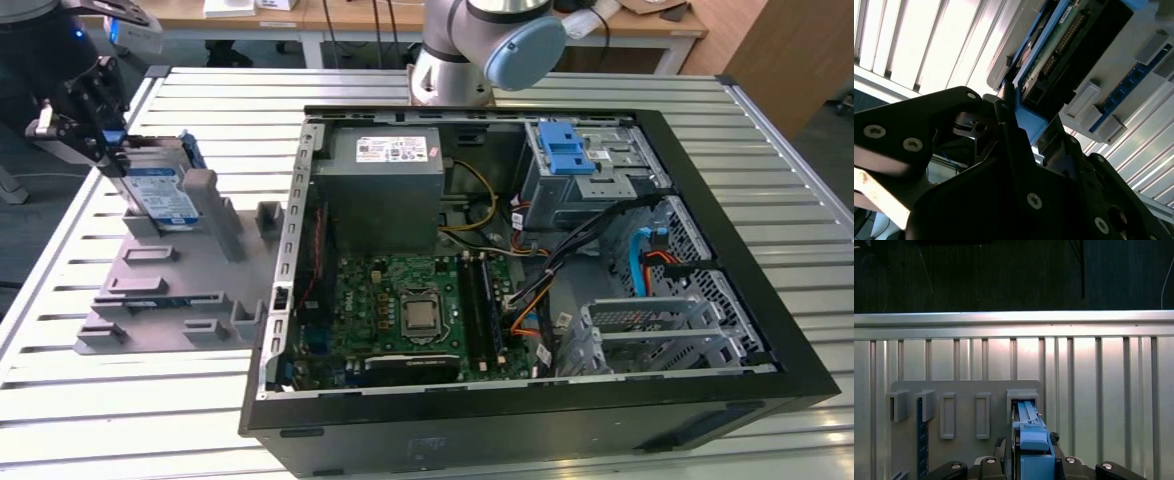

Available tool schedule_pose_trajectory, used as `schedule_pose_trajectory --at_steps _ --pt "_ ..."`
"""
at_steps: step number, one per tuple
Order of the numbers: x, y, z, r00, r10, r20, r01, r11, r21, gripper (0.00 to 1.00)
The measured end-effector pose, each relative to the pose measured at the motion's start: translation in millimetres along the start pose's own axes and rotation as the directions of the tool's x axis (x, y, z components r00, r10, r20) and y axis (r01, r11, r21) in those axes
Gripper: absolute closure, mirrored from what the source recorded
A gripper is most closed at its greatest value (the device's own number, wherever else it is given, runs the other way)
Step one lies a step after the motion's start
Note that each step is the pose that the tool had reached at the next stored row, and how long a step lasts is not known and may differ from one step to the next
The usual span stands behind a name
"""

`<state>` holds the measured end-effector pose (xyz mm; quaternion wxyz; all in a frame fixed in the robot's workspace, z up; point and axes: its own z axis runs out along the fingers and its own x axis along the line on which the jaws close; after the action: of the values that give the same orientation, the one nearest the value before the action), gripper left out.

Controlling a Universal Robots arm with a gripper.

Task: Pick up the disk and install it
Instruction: 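Pick up the disk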

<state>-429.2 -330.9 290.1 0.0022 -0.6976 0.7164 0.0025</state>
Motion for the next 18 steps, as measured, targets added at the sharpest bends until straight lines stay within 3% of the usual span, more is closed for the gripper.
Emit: schedule_pose_trajectory --at_steps 7,8,18 --pt "0.0 0.0 0.8 1.0 0.0 -0.0006 0.0 1.0 -0.0001 0.57" --pt "0.0 0.1 0.8 1.0 0.0 -0.0006 0.0 1.0 -0.0001 0.64" --pt "0.0 0.0 0.9 1.0 0.0 -0.0005 0.0 1.0 0.0002 0.64"
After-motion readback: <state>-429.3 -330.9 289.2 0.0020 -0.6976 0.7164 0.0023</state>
